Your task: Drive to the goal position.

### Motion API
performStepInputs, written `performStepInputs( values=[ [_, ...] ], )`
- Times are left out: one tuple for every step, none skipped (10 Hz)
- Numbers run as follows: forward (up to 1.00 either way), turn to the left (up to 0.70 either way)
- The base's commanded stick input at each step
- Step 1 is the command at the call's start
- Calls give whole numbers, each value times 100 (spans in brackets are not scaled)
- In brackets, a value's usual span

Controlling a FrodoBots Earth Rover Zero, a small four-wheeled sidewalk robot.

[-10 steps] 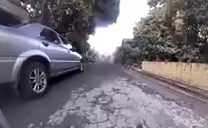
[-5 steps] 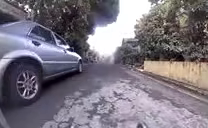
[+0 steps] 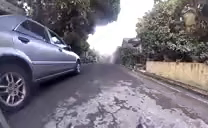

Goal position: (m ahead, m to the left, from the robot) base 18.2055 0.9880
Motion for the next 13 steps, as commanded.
performStepInputs(
  values=[
    [70,0],
    [70,0],
    [70,0],
    [70,0],
    [70,0],
    [70,0],
    [70,0],
    [70,0],
    [70,0],
    [70,0],
    [70,0],
    [70,0],
    [70,0]
  ],
)
